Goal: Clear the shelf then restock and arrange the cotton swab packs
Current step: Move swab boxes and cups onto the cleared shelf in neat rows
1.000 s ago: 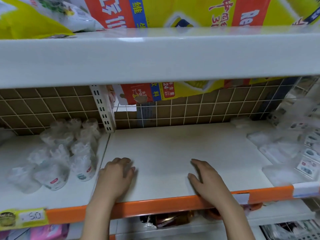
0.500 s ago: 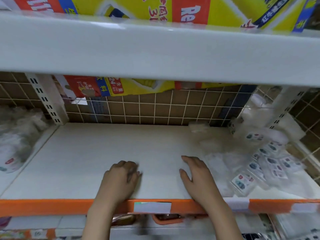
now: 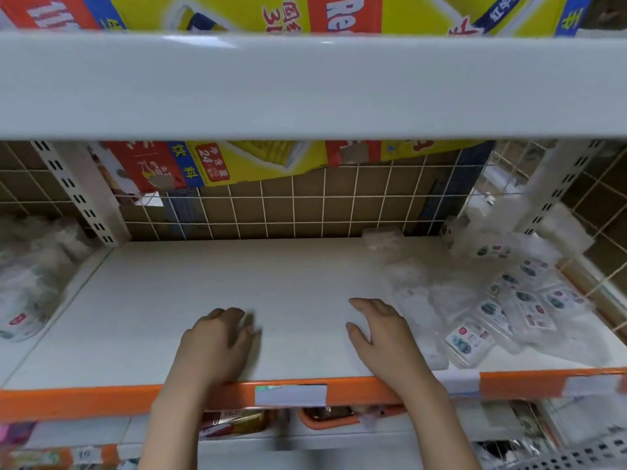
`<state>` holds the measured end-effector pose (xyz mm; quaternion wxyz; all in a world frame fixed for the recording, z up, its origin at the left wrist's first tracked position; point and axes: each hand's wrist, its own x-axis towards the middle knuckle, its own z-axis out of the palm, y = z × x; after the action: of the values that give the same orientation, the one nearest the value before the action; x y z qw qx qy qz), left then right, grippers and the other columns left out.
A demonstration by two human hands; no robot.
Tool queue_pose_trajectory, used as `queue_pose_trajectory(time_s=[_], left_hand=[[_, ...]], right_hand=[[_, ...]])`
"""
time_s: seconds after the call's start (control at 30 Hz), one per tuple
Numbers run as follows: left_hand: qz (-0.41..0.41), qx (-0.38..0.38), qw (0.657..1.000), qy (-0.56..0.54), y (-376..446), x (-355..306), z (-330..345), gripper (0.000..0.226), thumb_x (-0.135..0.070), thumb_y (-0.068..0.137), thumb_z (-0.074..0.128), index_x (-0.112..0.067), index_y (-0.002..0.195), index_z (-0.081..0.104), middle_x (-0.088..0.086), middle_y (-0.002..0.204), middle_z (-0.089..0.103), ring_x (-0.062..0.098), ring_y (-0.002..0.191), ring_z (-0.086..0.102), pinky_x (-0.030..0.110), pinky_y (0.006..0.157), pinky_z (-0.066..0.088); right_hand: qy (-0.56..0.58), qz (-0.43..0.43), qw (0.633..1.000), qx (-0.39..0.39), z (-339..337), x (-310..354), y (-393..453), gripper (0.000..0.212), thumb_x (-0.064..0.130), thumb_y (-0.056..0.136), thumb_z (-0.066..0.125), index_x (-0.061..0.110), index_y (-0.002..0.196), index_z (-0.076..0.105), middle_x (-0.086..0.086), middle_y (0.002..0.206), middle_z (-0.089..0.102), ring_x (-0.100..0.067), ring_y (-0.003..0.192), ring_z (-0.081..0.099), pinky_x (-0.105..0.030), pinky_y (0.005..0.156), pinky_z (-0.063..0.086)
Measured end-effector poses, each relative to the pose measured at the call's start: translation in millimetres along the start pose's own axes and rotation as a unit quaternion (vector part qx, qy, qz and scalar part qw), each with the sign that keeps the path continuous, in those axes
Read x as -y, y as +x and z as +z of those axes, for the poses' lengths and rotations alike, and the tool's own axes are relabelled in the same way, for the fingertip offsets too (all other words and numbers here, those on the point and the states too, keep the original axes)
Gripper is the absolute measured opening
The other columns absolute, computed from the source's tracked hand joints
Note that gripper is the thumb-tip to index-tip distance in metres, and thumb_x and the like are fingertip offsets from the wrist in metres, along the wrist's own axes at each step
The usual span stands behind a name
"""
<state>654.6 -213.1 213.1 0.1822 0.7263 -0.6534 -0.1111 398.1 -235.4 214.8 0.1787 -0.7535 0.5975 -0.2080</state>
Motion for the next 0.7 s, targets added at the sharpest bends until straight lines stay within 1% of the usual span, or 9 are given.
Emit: queue_pose_trajectory(time_s=[0.1, 0.2, 0.3, 0.37, 0.43, 0.5, 0.57, 0.63, 0.7], left_hand=[[0.014, 0.009, 1.000, -0.012, 4.6, -9.6, 7.7, 0.019, -0.037, 0.090, 0.053, -0.022, 0.097, 0.061, 0.006, 0.091, 0.062, 0.032, 0.091, 0.059, 0.032, 0.069, 0.043], [0.026, -0.002, 0.999, -0.022, 15.0, -27.2, 17.6, 0.023, -0.039, 0.090, 0.053, -0.022, 0.100, 0.063, 0.007, 0.093, 0.064, 0.031, 0.090, 0.058, 0.033, 0.071, 0.046], [0.049, -0.006, 0.998, -0.036, 33.2, -54.7, 30.3, 0.018, -0.033, 0.090, 0.055, -0.018, 0.098, 0.064, 0.007, 0.090, 0.063, 0.032, 0.088, 0.058, 0.034, 0.070, 0.045], [0.071, 0.010, 0.997, -0.024, 50.5, -79.3, 39.5, 0.015, -0.027, 0.088, 0.054, -0.015, 0.094, 0.062, 0.006, 0.088, 0.061, 0.031, 0.086, 0.057, 0.032, 0.067, 0.042], [0.099, 0.012, 0.995, -0.005, 72.1, -110.3, 48.0, 0.017, -0.026, 0.089, 0.052, -0.012, 0.092, 0.060, 0.006, 0.088, 0.058, 0.030, 0.085, 0.055, 0.032, 0.068, 0.043], [0.134, 0.001, 0.991, 0.011, 93.8, -146.4, 56.5, 0.024, -0.029, 0.090, 0.049, -0.013, 0.102, 0.062, 0.009, 0.098, 0.060, 0.031, 0.095, 0.055, 0.035, 0.076, 0.045], [0.169, -0.007, 0.985, 0.022, 111.0, -185.2, 63.7, 0.033, -0.034, 0.090, 0.046, -0.017, 0.115, 0.060, 0.010, 0.113, 0.059, 0.032, 0.107, 0.053, 0.035, 0.084, 0.044], [0.185, 0.010, 0.982, 0.026, 126.2, -218.7, 71.2, 0.040, -0.033, 0.092, 0.046, -0.022, 0.129, 0.052, 0.010, 0.125, 0.054, 0.032, 0.117, 0.048, 0.033, 0.090, 0.037], [0.202, 0.026, 0.977, 0.057, 143.1, -240.8, 80.5, 0.044, -0.036, 0.091, 0.043, -0.024, 0.133, 0.048, 0.010, 0.130, 0.050, 0.030, 0.123, 0.041, 0.032, 0.096, 0.032]], right_hand=[[0.008, 0.004, 1.000, -0.010, -9.2, -6.9, -4.0, 0.051, 0.036, 0.085, 0.041, 0.016, 0.131, 0.052, -0.004, 0.129, 0.056, -0.022, 0.117, 0.051, -0.037, 0.101, 0.039], [0.010, -0.001, 1.000, -0.012, -23.4, -20.4, -1.7, 0.042, 0.028, 0.093, 0.049, 0.018, 0.134, 0.048, -0.001, 0.133, 0.052, -0.020, 0.120, 0.048, -0.035, 0.103, 0.037], [-0.012, -0.001, 1.000, -0.015, -43.9, -41.7, 3.0, 0.043, 0.032, 0.093, 0.045, 0.018, 0.133, 0.049, -0.002, 0.133, 0.052, -0.020, 0.120, 0.048, -0.035, 0.103, 0.037], [-0.022, 0.010, 0.999, -0.028, -62.2, -59.2, 5.0, 0.050, 0.037, 0.087, 0.039, 0.016, 0.130, 0.052, -0.004, 0.129, 0.055, -0.023, 0.117, 0.051, -0.037, 0.100, 0.039], [-0.029, 0.020, 0.998, -0.049, -81.9, -81.5, 7.9, 0.049, 0.036, 0.087, 0.042, 0.013, 0.128, 0.055, -0.007, 0.126, 0.057, -0.027, 0.114, 0.052, -0.037, 0.099, 0.041], [-0.037, 0.039, 0.997, -0.062, -100.2, -105.2, 11.0, 0.040, 0.029, 0.092, 0.049, 0.012, 0.128, 0.055, -0.009, 0.125, 0.057, -0.029, 0.115, 0.052, -0.038, 0.099, 0.040], [-0.045, 0.051, 0.994, -0.083, -114.2, -126.4, 12.4, 0.039, 0.026, 0.091, 0.051, 0.010, 0.126, 0.057, -0.012, 0.123, 0.058, -0.032, 0.113, 0.053, -0.039, 0.097, 0.042], [-0.036, 0.056, 0.993, -0.102, -122.7, -143.3, 11.5, 0.039, 0.025, 0.089, 0.052, 0.007, 0.122, 0.060, -0.016, 0.118, 0.061, -0.035, 0.108, 0.056, -0.043, 0.093, 0.046], [-0.030, 0.061, 0.992, -0.109, -128.4, -155.1, 8.2, 0.037, 0.023, 0.088, 0.055, 0.005, 0.120, 0.061, -0.017, 0.115, 0.062, -0.036, 0.106, 0.058, -0.046, 0.091, 0.047]])
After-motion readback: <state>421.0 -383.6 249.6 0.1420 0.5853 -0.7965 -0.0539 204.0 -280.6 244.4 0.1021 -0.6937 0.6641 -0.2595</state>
